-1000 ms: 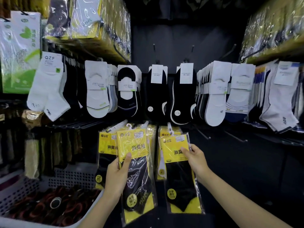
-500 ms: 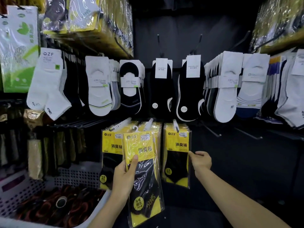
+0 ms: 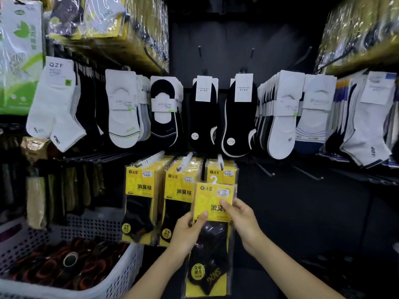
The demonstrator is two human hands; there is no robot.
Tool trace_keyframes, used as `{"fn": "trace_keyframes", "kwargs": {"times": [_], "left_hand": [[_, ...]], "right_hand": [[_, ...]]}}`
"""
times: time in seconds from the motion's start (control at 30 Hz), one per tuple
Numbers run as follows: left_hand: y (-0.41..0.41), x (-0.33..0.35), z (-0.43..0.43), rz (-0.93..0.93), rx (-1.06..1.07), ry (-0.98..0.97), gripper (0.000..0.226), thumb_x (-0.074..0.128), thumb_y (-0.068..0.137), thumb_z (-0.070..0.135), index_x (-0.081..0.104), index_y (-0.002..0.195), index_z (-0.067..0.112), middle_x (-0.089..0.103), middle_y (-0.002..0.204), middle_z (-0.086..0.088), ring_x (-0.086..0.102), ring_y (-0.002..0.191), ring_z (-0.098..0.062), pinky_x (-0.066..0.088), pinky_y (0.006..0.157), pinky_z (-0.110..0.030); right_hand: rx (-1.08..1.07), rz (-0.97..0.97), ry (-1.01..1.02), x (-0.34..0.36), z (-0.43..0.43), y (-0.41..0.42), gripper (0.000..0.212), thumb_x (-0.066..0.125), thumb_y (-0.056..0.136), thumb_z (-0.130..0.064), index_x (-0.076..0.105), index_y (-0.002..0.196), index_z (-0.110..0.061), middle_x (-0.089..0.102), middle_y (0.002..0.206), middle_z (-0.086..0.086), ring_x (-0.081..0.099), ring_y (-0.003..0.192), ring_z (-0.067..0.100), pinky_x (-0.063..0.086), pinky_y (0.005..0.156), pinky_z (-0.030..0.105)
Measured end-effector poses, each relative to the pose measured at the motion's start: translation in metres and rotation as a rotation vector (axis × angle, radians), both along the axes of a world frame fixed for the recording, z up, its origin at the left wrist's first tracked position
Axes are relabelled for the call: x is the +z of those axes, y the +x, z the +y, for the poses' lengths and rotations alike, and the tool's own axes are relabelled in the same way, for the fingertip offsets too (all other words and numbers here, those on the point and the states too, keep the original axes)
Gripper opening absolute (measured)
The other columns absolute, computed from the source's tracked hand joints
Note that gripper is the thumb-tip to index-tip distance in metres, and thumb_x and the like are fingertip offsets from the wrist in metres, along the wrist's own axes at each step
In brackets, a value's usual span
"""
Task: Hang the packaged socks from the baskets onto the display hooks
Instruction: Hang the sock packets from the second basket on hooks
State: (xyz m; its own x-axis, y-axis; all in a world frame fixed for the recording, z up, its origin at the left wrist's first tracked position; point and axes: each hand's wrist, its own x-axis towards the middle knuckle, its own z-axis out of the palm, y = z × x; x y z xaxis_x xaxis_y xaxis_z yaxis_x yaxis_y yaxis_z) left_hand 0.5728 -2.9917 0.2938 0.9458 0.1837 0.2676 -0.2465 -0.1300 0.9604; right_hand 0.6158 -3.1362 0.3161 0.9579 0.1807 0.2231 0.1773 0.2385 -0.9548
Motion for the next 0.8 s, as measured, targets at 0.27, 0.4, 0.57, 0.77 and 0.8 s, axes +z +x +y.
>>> {"fn": "trace_keyframes", "kwargs": {"times": [0.27,0.4,0.57,0.77,0.8], "left_hand": [[0.007,0.009,-0.016,0.022,-0.092,-0.034,0.056,0.059,0.085,0.044,0.043,0.136,0.027,0.058,0.115,0.016,0.057,0.095,0.008,0.047,0.069,-0.006],[0.021,0.011,-0.018,0.005,-0.040,-0.051,0.061,0.060,0.085,0.043,0.039,0.140,0.026,0.053,0.109,0.021,0.055,0.087,0.012,0.045,0.061,-0.007],[0.047,0.006,-0.015,0.029,0.036,-0.003,0.059,0.058,0.090,0.038,0.036,0.142,0.021,0.054,0.119,0.011,0.051,0.083,0.012,0.043,0.056,-0.003],[0.084,-0.013,-0.021,0.103,0.060,-0.031,0.067,0.056,0.092,0.040,0.026,0.148,0.017,0.038,0.148,-0.005,0.043,0.128,-0.017,0.037,0.093,-0.021],[0.088,-0.019,-0.024,0.121,0.062,-0.047,0.068,0.055,0.092,0.040,0.024,0.148,0.017,0.037,0.149,-0.004,0.040,0.132,-0.019,0.036,0.095,-0.024]], "right_hand": [[-0.272,-0.077,-0.013,0.009,-0.019,0.012,0.011,0.059,0.093,-0.014,0.064,0.101,-0.010,0.072,0.095,0.002,0.070,0.085,0.011,0.055,0.066,0.017],[-0.286,-0.112,-0.072,0.018,-0.010,0.029,0.008,0.060,0.092,-0.014,0.065,0.096,-0.009,0.072,0.097,0.006,0.069,0.093,0.020,0.055,0.085,0.036],[-0.333,-0.077,-0.164,0.017,0.003,0.057,0.005,0.061,0.092,-0.016,0.064,0.090,-0.013,0.072,0.091,0.004,0.069,0.089,0.021,0.055,0.083,0.037],[-0.426,0.108,-0.149,0.000,0.009,0.093,0.016,0.060,0.093,-0.023,0.064,0.102,-0.011,0.066,0.105,0.008,0.062,0.101,0.023,0.051,0.092,0.037],[-0.450,0.145,-0.127,-0.005,0.009,0.096,0.016,0.059,0.093,-0.022,0.064,0.105,-0.011,0.065,0.109,0.008,0.061,0.104,0.024,0.050,0.095,0.039]]}}
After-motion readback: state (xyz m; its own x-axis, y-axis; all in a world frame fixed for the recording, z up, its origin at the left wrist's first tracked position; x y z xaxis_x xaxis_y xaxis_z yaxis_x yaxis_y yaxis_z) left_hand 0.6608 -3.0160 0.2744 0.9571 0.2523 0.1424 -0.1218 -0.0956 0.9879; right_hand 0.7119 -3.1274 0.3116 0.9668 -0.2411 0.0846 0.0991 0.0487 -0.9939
